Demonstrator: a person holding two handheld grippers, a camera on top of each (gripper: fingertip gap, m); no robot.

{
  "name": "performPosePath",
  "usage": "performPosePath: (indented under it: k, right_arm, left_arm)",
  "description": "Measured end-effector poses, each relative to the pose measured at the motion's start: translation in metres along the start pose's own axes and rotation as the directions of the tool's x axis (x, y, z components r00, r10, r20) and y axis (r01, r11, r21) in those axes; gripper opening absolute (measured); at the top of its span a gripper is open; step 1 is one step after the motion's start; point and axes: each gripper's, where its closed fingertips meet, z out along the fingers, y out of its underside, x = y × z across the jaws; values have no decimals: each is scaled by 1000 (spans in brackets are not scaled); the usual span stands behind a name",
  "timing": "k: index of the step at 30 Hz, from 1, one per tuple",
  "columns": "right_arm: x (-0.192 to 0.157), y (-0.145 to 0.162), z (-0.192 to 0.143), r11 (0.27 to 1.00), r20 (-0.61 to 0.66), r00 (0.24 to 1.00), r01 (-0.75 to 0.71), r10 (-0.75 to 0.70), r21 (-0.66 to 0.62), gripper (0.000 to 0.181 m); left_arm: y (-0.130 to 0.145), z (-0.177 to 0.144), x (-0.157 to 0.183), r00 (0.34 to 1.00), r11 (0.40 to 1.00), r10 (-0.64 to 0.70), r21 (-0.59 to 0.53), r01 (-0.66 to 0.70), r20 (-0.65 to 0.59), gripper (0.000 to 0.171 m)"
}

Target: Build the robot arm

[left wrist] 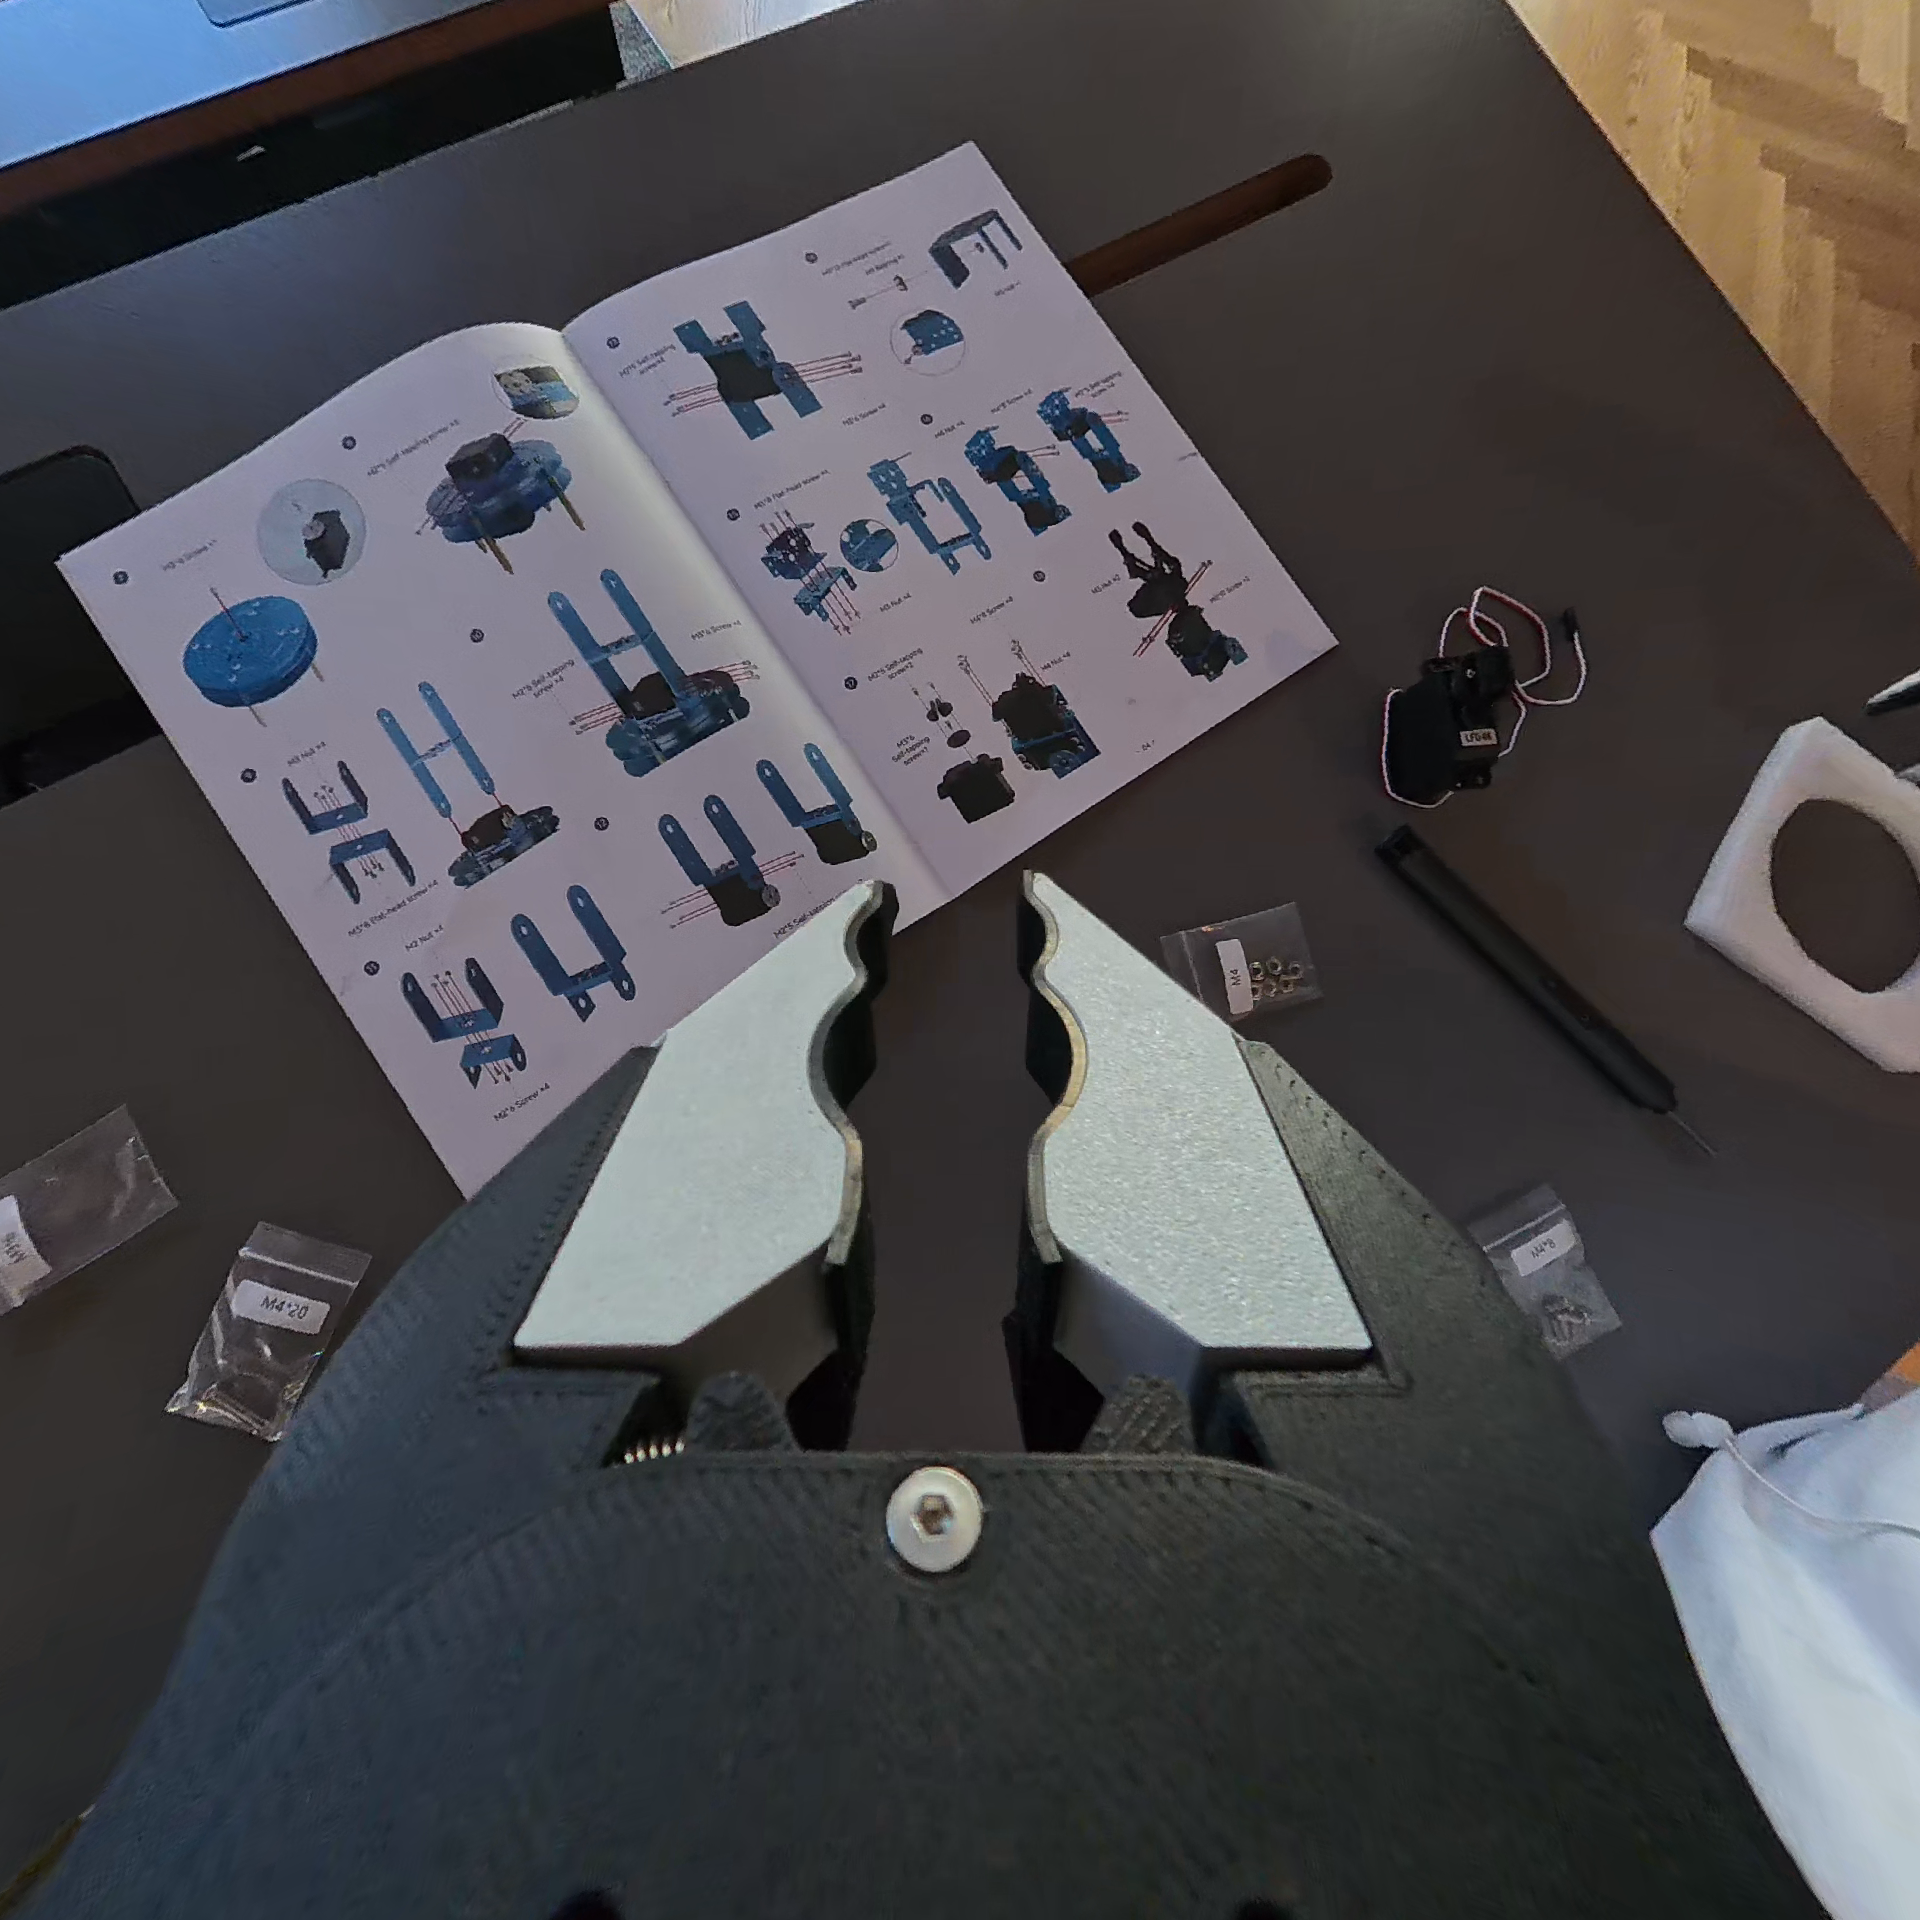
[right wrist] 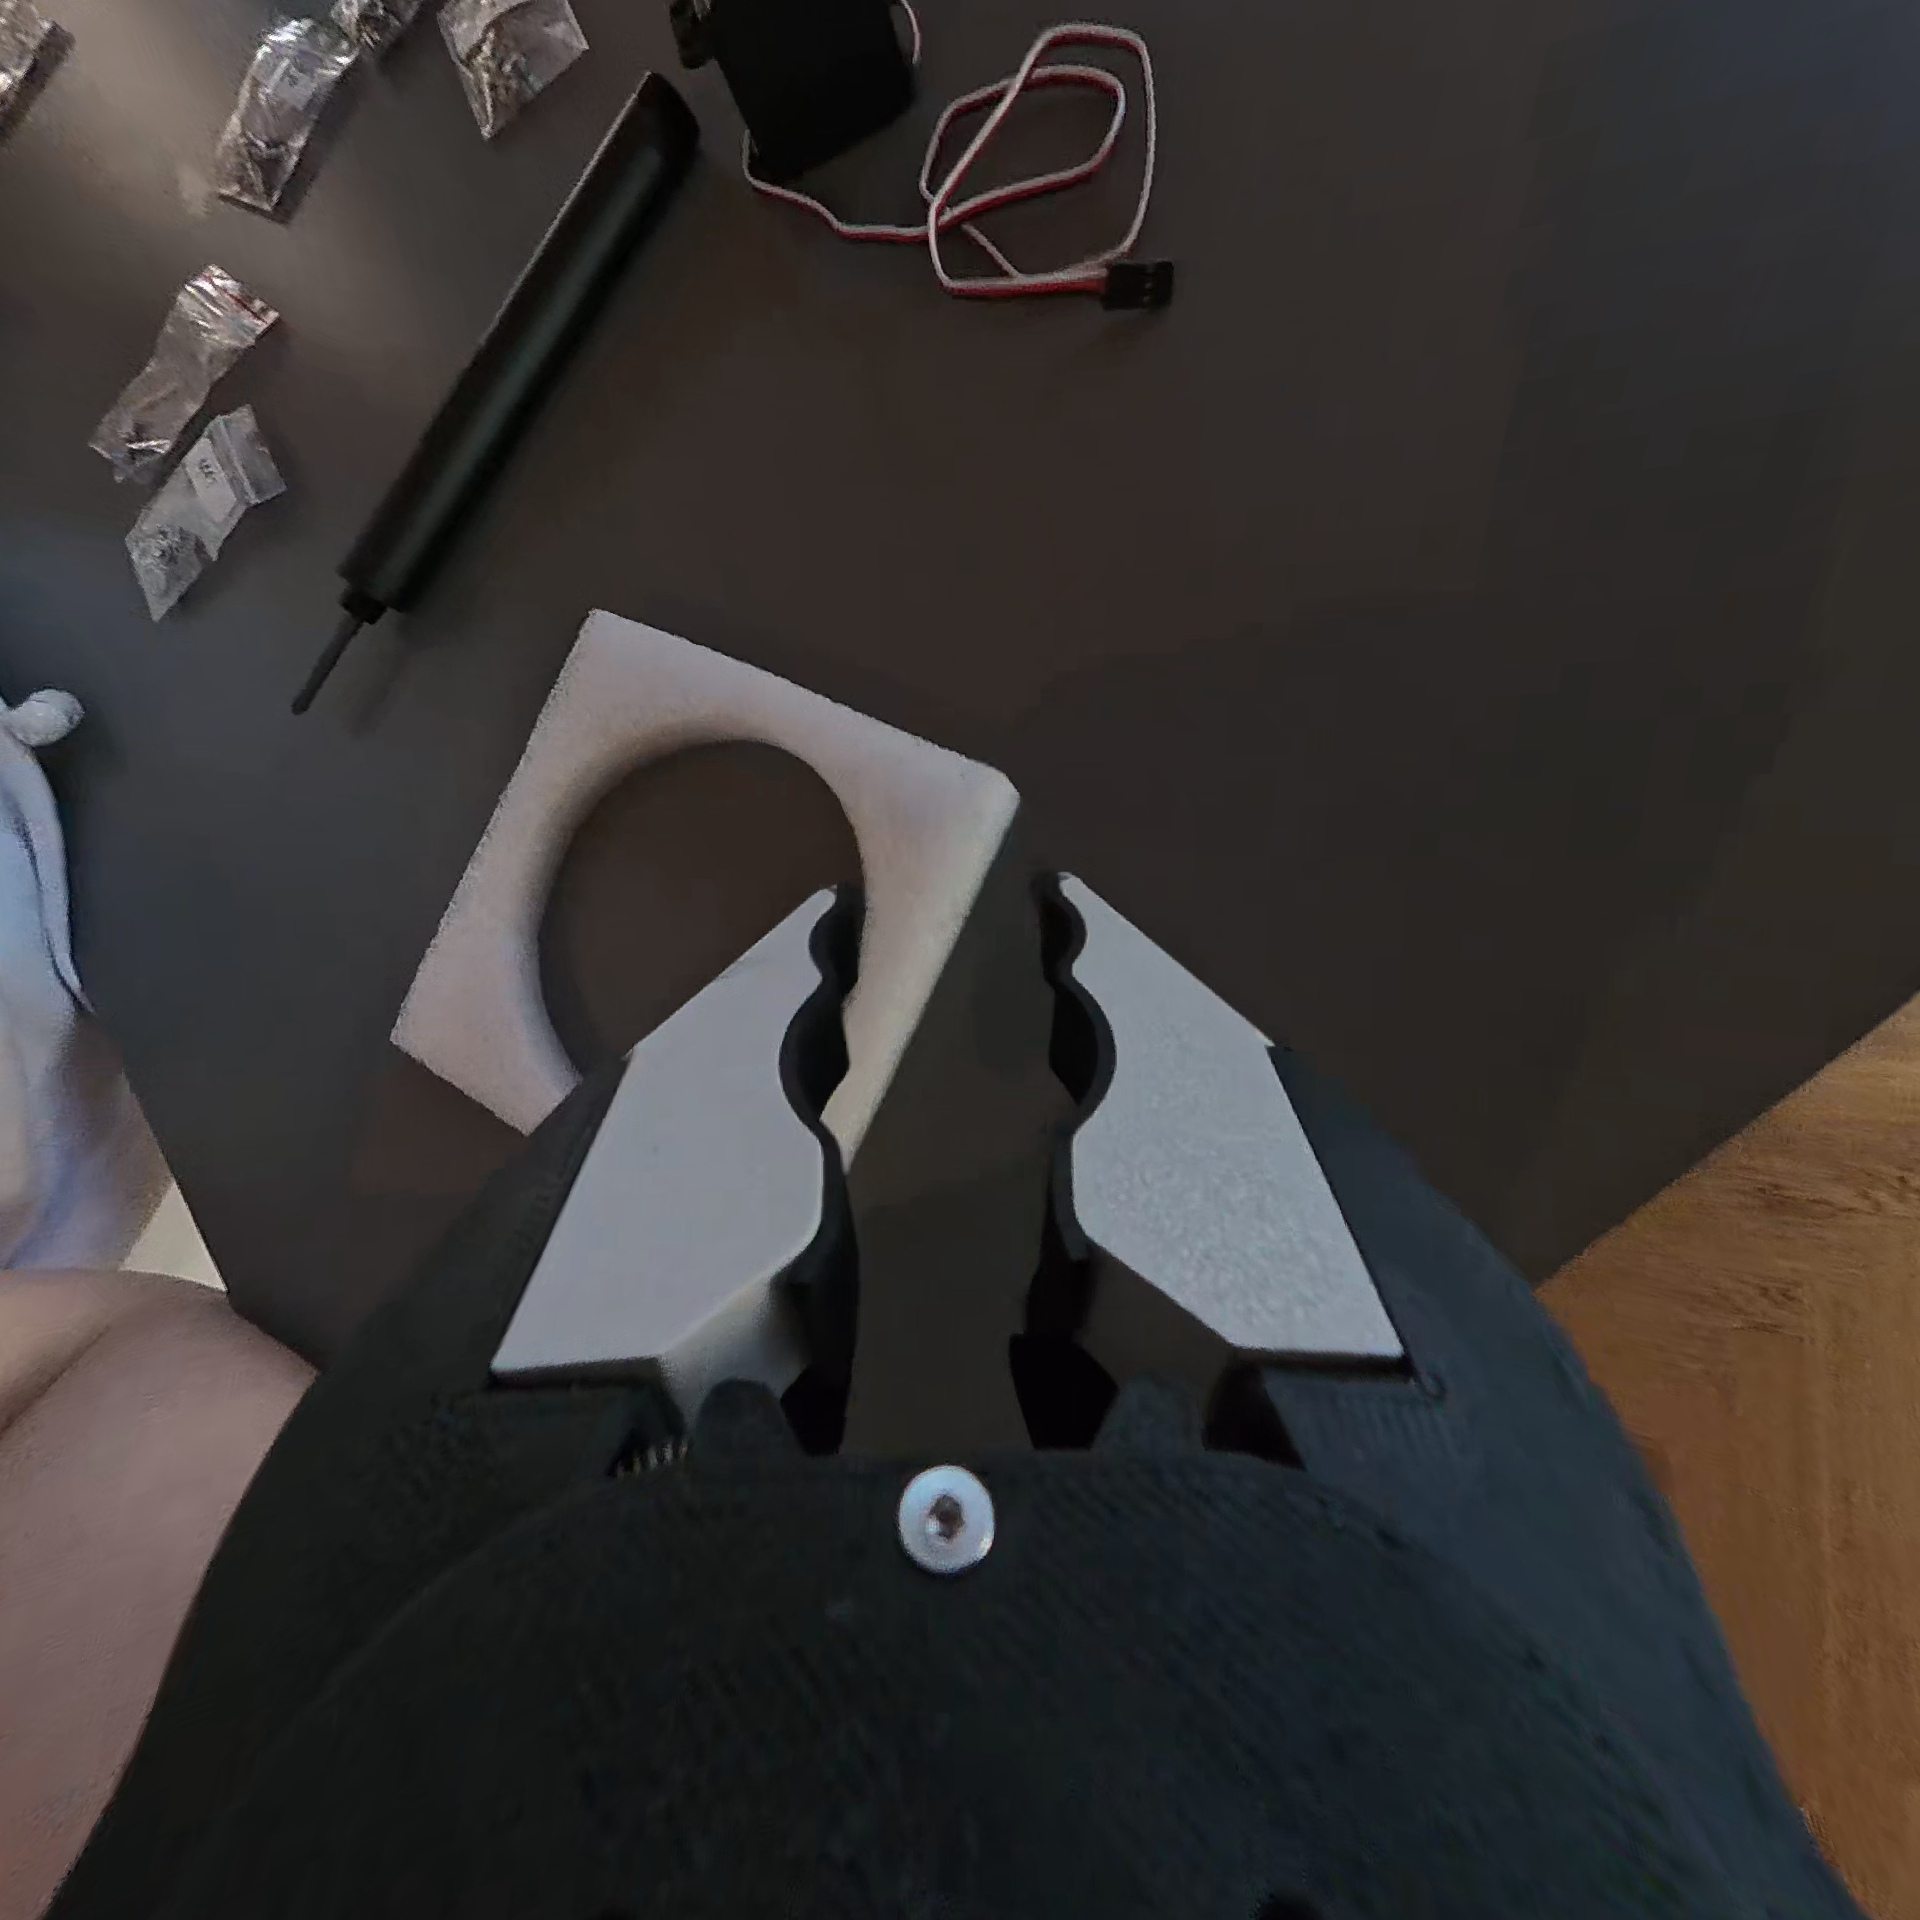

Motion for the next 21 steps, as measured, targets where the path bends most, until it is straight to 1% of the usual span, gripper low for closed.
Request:
performPosePath:
  k: [2, 3, 6, 8, 11, 14, 16, 21]
  right_arm:
    - [6, 10, -1, 998, -25, 998, -50, 50, -29, 48]
    - [6, 14, -1, 997, -20, 998, -63, 62, -38, 48]
    - [-4, 16, 0, 996, 32, 997, -68, 69, -50, 31]
    - [-3, 18, 4, 994, 28, 997, -65, 68, -82, 31]
    - [-5, 16, 8, 994, 38, 997, -64, 67, -93, 28]
    - [-8, 15, 12, 992, 46, 997, -49, 55, -118, 19]
    - [-8, 11, 16, 992, 35, 999, -32, 37, -122, 18]
    - [-13, 1, 27, 992, 52, 999, -9, 15, -129, 17]
  left_arm:
    - [-1, 1, -1, 1000, 1000, 0, 0, 0, 1, 23]
    - [-2, 1, -1, 1000, 1000, 0, 5, 0, 2, 23]
    - [-3, 0, 0, 1000, 1000, 5, 14, -5, -3, 22]
    - [-3, 1, -1, 1000, 1000, 1, 14, 0, -8, 22]
    - [0, 4, -4, 1000, 1000, -6, -3, 6, -7, 21]
    - [2, 5, -6, 1000, 1000, -8, -13, 8, -2, 20]
    - [1, 5, -7, 1000, 1000, -12, -8, 12, -4, 20]
    - [2, 6, -9, 1000, 1000, -23, -8, 23, -6, 20]
